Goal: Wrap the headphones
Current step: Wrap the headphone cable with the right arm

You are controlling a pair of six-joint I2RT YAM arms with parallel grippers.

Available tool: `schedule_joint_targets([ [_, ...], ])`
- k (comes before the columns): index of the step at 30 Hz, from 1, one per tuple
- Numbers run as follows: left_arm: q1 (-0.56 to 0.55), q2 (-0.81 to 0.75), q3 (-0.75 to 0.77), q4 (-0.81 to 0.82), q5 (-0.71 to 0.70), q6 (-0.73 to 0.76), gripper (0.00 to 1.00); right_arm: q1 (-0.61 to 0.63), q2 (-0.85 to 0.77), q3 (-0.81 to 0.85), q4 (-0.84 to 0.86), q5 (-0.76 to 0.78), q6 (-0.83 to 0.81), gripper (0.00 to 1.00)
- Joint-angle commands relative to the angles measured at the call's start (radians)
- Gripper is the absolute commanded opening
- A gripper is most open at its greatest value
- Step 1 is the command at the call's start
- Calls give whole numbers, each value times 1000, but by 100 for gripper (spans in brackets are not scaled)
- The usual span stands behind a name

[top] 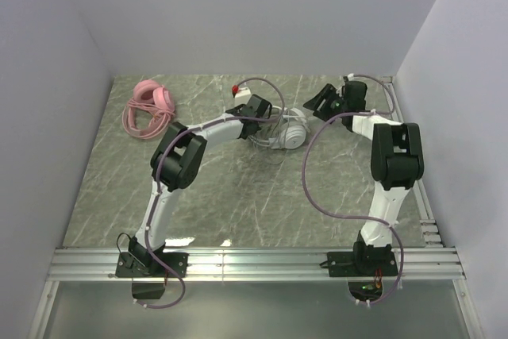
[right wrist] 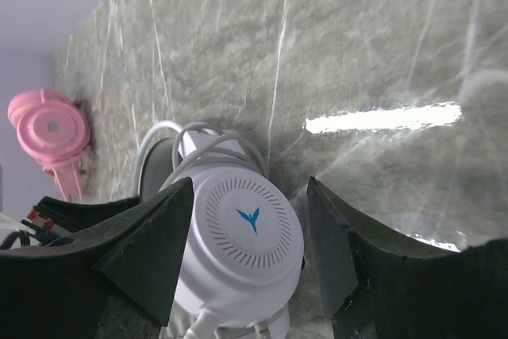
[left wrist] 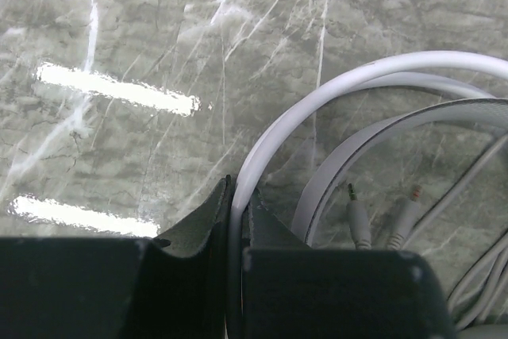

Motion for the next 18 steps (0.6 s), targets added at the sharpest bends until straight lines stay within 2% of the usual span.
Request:
schedule_joint_targets([
  [1, 23, 24, 52, -18, -46, -40, 0, -13, -75, -5, -29, 78, 22, 67],
  [3, 36, 40, 74, -32, -41, -48, 0, -40, -114, -45, -20, 147, 38, 67],
  [7, 83, 102, 175, -70, -57, -43, 0, -48, -190, -139, 36, 187, 52, 67],
  [15, 158, 173, 287, -103, -77, -28, 0, -51, -308, -263, 99, 172, 72, 67],
  [18, 195, 225, 400, -144, -69, -31, 0, -51, -348, -298, 121, 149, 82, 66],
])
